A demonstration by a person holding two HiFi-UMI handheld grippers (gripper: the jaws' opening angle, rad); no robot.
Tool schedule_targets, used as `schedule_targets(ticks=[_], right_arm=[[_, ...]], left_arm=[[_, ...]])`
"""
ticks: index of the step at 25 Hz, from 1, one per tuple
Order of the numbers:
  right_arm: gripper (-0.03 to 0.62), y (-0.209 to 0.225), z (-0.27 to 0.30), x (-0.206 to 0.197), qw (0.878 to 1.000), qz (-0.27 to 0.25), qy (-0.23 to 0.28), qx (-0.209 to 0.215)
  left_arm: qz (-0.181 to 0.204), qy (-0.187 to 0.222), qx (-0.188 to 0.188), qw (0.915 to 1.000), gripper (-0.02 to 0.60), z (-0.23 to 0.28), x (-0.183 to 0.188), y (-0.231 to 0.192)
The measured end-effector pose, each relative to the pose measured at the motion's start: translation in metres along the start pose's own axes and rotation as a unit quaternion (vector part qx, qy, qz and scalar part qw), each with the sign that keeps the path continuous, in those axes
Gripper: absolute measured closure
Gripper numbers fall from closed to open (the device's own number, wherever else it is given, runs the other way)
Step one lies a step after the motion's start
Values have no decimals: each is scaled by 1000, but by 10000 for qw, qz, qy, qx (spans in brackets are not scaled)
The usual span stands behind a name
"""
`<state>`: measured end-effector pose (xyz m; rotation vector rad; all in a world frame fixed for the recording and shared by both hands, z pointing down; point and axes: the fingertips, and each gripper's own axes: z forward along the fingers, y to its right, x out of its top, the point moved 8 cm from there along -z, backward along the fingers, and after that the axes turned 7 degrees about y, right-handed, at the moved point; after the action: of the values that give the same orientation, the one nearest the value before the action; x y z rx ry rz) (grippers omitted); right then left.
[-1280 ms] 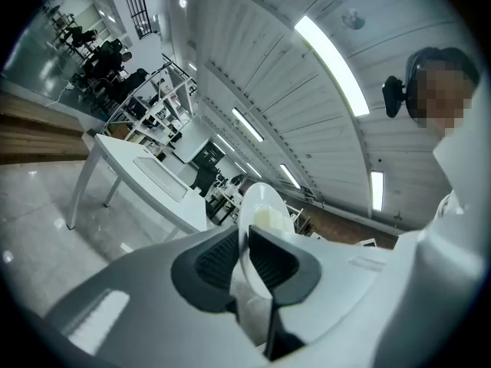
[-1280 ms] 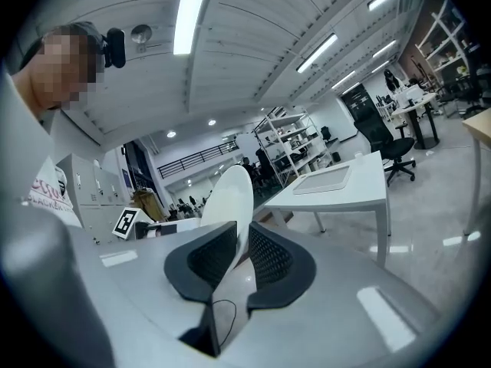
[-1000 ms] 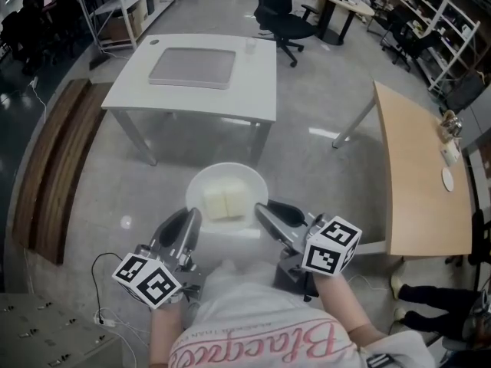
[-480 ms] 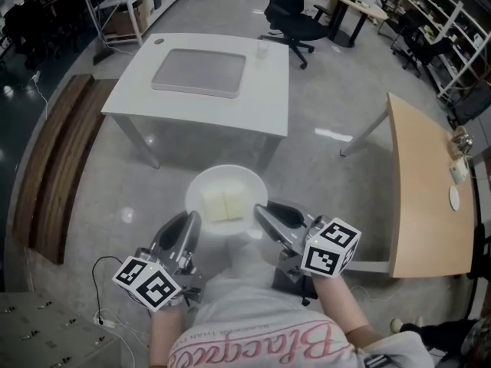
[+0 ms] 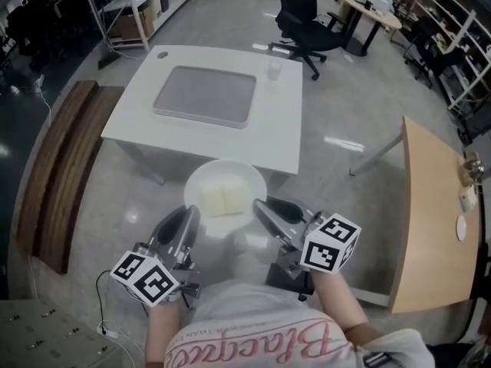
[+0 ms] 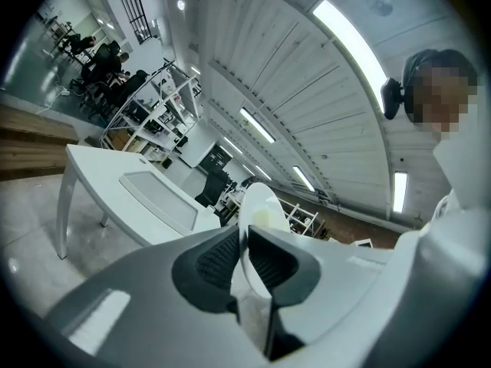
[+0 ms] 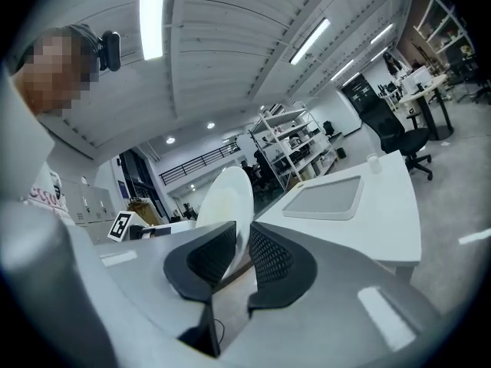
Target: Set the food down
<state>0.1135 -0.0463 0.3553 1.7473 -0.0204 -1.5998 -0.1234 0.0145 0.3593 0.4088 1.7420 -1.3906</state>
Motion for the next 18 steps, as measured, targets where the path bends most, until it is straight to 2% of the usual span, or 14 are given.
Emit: schedule_targets(ticks=[10, 18], right_arm=[[537, 61, 60, 55, 9995, -136, -135, 246], [536, 85, 95, 66, 9993, -192, -280, 176]], left_arm=[[82, 169, 215, 9996, 544, 79, 35, -29], [142, 81, 457, 9988, 540, 110, 49, -54]])
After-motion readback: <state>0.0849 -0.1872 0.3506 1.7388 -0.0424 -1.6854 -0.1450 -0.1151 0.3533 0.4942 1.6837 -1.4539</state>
